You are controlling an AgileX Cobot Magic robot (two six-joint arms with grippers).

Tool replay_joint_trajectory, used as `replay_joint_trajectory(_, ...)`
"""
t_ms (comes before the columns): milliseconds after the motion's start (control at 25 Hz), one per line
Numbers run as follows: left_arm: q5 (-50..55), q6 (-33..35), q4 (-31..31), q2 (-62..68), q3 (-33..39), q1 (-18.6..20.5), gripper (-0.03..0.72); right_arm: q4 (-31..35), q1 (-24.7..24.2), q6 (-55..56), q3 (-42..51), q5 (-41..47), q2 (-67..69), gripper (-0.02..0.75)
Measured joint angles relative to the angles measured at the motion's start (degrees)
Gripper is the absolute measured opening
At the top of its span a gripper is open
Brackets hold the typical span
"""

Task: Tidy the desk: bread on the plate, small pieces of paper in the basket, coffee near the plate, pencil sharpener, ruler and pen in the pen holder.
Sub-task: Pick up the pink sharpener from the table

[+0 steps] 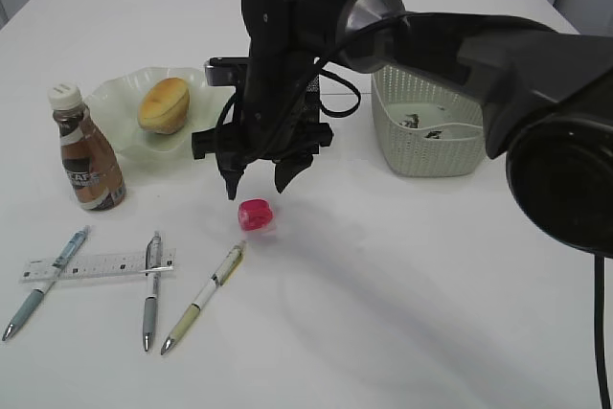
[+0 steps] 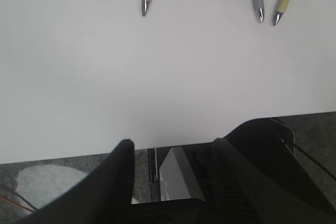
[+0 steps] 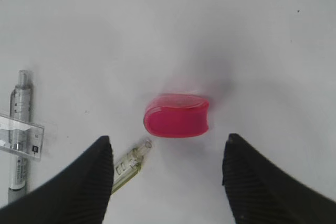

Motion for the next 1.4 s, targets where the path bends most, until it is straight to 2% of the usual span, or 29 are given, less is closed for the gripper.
replay_joint_trajectory(520, 0.0, 0.0, 0.0, 0.0, 0.0, 0.0, 0.343, -2.6, 0.0, 0.0, 0.0, -0.1, 0.4, 0.508)
replay_joint_trajectory(1400, 0.0, 0.0, 0.0, 0.0, 0.0, 0.0, 0.343, -2.1, 0.5, 0.0, -3.5, -0.1, 2.8, 0.508)
